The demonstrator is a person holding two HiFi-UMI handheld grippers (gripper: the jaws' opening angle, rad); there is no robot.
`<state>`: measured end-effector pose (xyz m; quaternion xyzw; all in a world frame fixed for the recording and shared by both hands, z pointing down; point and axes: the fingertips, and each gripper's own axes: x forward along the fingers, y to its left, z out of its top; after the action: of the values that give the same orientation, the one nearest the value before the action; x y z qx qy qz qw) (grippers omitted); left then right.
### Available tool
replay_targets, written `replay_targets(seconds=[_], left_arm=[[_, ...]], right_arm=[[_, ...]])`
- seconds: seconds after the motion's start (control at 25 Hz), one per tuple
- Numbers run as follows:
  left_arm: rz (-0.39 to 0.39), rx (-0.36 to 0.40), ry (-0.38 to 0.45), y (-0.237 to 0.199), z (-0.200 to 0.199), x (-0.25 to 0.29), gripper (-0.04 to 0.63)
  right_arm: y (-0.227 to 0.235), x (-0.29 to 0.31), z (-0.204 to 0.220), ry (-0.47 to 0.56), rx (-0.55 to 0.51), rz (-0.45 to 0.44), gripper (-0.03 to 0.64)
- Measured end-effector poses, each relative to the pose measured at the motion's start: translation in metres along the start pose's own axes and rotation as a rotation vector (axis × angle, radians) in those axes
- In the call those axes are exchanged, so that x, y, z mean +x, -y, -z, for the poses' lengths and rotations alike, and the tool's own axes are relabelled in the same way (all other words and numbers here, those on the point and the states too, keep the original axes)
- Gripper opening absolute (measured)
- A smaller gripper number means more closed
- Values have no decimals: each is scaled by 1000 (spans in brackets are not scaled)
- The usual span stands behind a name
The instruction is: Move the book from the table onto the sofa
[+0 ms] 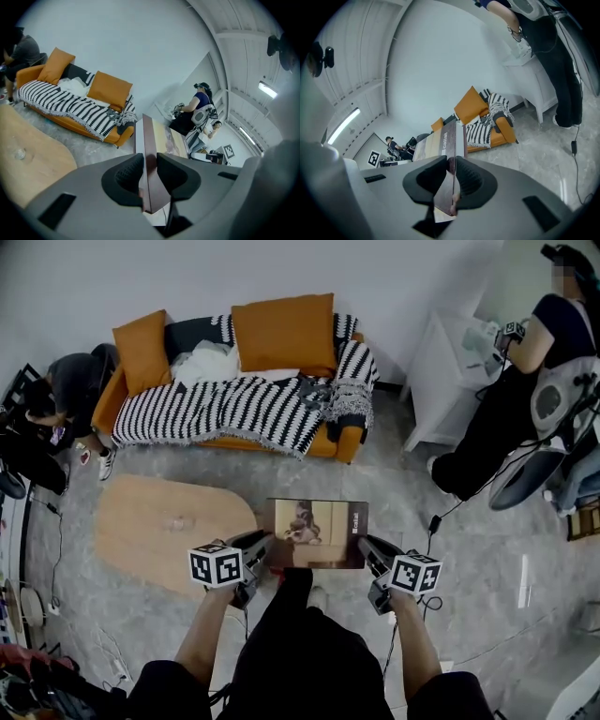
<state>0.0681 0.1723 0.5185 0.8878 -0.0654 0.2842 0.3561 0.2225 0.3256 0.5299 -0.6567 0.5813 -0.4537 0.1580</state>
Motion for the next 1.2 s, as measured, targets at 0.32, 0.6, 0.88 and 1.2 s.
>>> replay_targets(seconds=[0.32,0.6,0.88,1.2], left_arm=[[15,-22,-14,-37,-47,39,103],[31,-40,-26,-87,-110,71,103],[47,-48,-25,-130,-178,91,103],[44,-59,-17,-162,-225,101,103]], right_arm=[[20,50,-38,-3,27,26,80],[28,116,-90,-18,36,45,80],[23,179,-142,-28,36,51,80],[20,227,-178,-39,36,45,80]])
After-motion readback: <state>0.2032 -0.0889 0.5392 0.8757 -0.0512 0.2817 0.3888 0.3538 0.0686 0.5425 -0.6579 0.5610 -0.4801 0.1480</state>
